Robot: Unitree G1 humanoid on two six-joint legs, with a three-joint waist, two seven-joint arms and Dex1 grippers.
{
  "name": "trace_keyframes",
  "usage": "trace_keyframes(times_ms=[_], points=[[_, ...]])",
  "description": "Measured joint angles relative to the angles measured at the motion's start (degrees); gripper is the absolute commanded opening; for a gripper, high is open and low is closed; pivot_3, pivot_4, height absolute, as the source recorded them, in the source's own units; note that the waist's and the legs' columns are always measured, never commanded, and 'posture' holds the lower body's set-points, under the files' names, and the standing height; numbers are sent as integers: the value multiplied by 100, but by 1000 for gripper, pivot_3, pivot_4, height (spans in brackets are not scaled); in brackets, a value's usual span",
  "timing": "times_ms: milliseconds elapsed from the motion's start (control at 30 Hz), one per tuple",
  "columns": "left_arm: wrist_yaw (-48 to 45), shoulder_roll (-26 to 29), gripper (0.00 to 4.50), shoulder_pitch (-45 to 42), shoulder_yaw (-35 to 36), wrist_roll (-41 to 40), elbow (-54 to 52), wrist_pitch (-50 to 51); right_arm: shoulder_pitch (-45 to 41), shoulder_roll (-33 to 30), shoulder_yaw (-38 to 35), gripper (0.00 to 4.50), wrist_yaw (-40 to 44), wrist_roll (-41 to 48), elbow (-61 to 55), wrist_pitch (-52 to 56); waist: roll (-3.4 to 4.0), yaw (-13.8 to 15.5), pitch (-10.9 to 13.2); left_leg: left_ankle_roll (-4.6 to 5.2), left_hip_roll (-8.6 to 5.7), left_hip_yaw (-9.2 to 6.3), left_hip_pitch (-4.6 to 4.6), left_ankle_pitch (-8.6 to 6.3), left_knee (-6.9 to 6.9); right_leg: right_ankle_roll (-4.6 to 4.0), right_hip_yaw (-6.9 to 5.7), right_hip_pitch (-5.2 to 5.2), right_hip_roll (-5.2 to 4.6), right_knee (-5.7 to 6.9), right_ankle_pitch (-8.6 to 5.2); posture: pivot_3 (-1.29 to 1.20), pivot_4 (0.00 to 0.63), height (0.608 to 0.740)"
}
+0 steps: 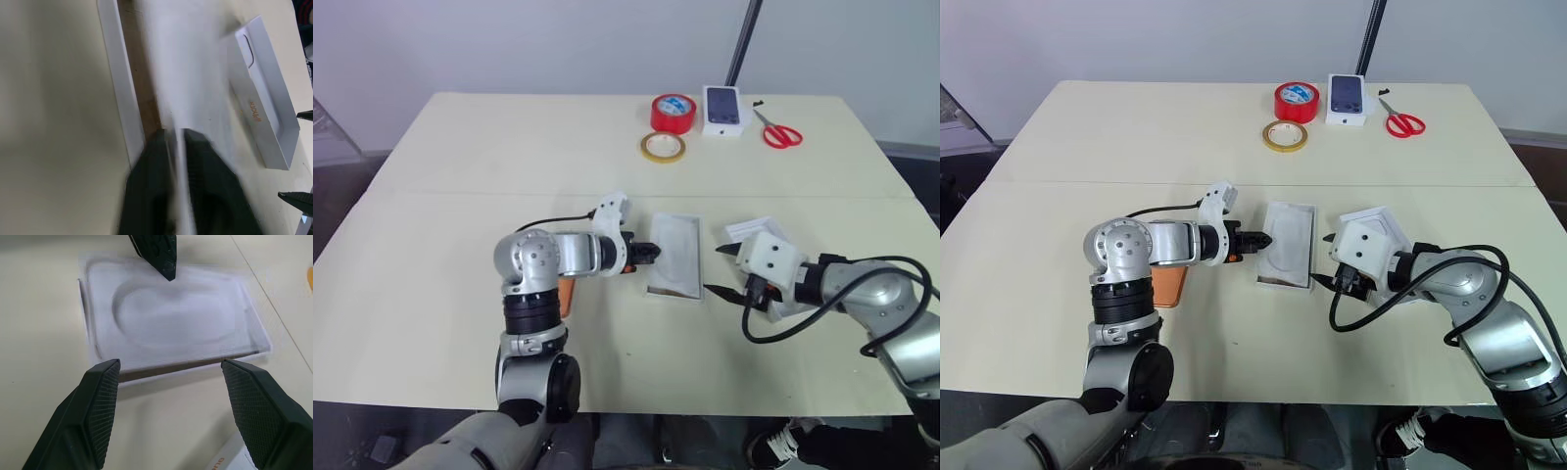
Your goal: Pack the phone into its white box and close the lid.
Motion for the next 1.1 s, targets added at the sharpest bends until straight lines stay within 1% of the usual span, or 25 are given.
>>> trace_keyframes(times_ms=[33,67,167,233,333,367,433,467,600,733,800,833,933,1100], points=[[-5,35,2952,-1,7,-47,-4,0,-43,2,0,2935,-45,-43,17,0,0,-1,0,-12,0,0,0,7,0,0,0,0,0,0,0,0,150,735],[-14,56,3482,-1,30,-97,-18,0,-91,3,0,2567,-88,-71,55,0,0,-1,0,-12,0,0,0,7,0,0,0,0,0,0,0,0,150,735],[-83,226,3522,-10,244,-331,-113,0,-213,7,4,1012,-151,-108,159,54,0,-4,0,-13,1,0,0,8,-2,0,0,-2,0,0,0,0,150,735],[-175,519,3522,-15,352,-390,-277,-2,-344,104,32,32,-219,-106,230,182,0,-32,0,-14,4,1,3,8,-4,0,1,-4,0,1,0,0,150,735],[-494,1247,3522,124,48,-366,-603,-236,-755,430,173,32,-426,-116,371,460,5,-54,-3,-21,4,2,6,12,-14,-1,4,-8,2,4,0,0,150,735],[-673,1553,3522,266,-145,-323,-728,-485,-898,558,273,32,-509,-137,424,566,5,-45,-3,-23,5,2,7,13,-15,-1,4,-7,1,3,0,0,150,735],[-996,1968,3522,519,-460,-198,-853,-957,-1068,740,452,32,-666,-226,554,693,5,-30,-3,-23,3,3,5,13,-14,-1,4,-9,-1,2,0,0,150,735],[-1332,2409,3522,787,-813,-39,-1004,-1481,-1259,962,617,32,-816,-337,724,785,4,-34,-2,-24,3,4,5,14,-14,-1,5,-10,-3,1,0,0,150,735],[-2536,3631,3522,1462,-1780,611,-1433,-3308,-1610,1452,1124,32,-1199,-731,1393,762,5,-5,-2,-26,-1,4,3,15,-21,-3,3,-11,-7,-3,0,0,150,735],[-3536,4308,3522,2095,-2268,993,-1566,-4525,-1941,1747,1609,32,-1443,-1196,2033,532,7,-17,-1,-21,-2,6,3,12,-22,-3,4,-15,-11,-4,0,0,150,735],[-4014,4669,3522,2552,-2389,1142,-1624,-5055,-2176,1978,1789,32,-1549,-1408,2417,492,8,-50,-1,-19,3,6,3,11,-27,-4,6,-18,-7,-2,0,0,150,735],[-4194,4757,3522,2724,-2427,1155,-1665,-5223,-2238,2016,1871,32,-1594,-1521,2613,432,9,-47,0,-13,3,5,3,8,-29,-5,5,-19,-7,-2,0,0,150,735],[-4392,4740,3522,2923,-2393,1066,-1779,-5311,-2344,2165,2019,32,-1731,-1798,3111,286,9,-1,0,10,1,2,-2,-5,-21,-4,1,-18,-8,-1,0,0,150,735],[-4303,4611,3522,3076,-2131,943,-2030,-5296,-2454,2292,2091,32,-1932,-2146,3508,-152,10,-37,-1,13,2,2,0,-7,-20,-4,2,-18,-5,3,0,0,150,735]])
